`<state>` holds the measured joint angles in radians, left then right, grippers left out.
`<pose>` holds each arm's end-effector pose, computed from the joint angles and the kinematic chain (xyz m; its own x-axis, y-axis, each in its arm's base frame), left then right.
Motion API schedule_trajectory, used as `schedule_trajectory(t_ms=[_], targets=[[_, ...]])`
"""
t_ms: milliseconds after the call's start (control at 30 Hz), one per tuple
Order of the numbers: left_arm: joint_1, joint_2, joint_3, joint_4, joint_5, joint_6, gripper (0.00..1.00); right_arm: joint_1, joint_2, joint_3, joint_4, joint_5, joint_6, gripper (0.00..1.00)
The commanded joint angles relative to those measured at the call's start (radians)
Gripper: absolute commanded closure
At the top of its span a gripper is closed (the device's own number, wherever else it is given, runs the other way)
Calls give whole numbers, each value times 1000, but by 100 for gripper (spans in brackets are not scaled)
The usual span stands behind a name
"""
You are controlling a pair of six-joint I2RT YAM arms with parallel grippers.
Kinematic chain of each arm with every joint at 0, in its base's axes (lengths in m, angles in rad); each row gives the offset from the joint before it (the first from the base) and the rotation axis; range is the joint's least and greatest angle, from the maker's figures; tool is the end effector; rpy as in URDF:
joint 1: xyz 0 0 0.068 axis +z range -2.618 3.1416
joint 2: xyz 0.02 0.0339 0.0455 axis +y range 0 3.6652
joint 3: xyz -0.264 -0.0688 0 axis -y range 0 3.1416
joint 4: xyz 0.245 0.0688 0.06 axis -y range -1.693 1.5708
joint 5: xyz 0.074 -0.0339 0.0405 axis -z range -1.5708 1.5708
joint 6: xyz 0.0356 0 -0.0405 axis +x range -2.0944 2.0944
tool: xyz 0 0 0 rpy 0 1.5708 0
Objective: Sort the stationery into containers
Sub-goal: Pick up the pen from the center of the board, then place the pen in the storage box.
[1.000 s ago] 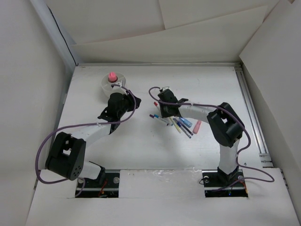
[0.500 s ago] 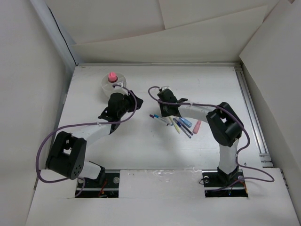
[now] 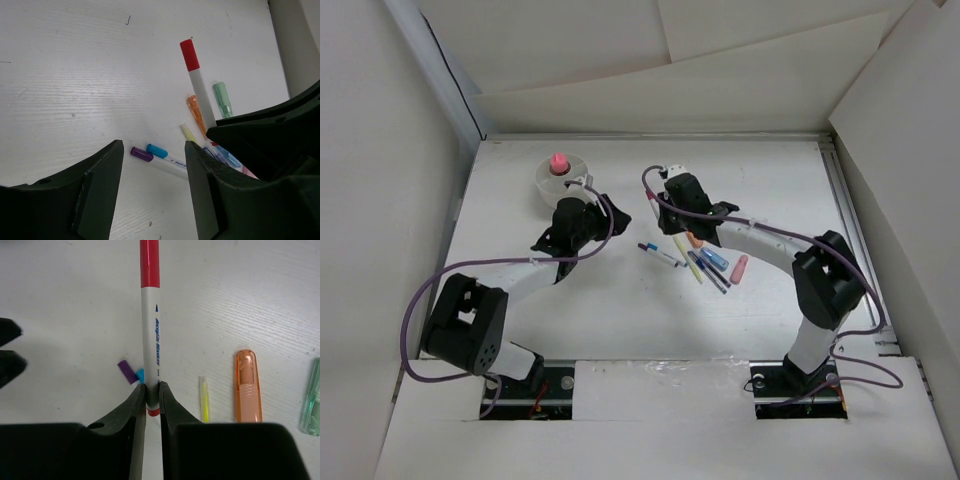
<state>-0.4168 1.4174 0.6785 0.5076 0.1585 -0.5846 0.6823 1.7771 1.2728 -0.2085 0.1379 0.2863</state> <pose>0.2788 -0.1296 0.2287 -0.4730 -0.3866 -0.7918 0.3348 0.7523 -0.5673 0.3137 0.2486 0.2346 -0.6405 -0.1600 -0.7511 -0.3784 0.9168 0.1274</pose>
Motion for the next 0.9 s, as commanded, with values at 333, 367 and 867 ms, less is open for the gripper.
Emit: schedule_trajectory(t_ms=[333, 367, 867], targets=[[7, 61, 61, 91, 136, -50, 34, 45, -47, -30, 80, -149, -12, 96], [7, 61, 61, 100, 136, -61, 34, 57, -47, -30, 80, -149, -12, 96], [55, 144, 44, 198, 147, -150, 52, 106, -74, -39, 116, -189, -12, 96]])
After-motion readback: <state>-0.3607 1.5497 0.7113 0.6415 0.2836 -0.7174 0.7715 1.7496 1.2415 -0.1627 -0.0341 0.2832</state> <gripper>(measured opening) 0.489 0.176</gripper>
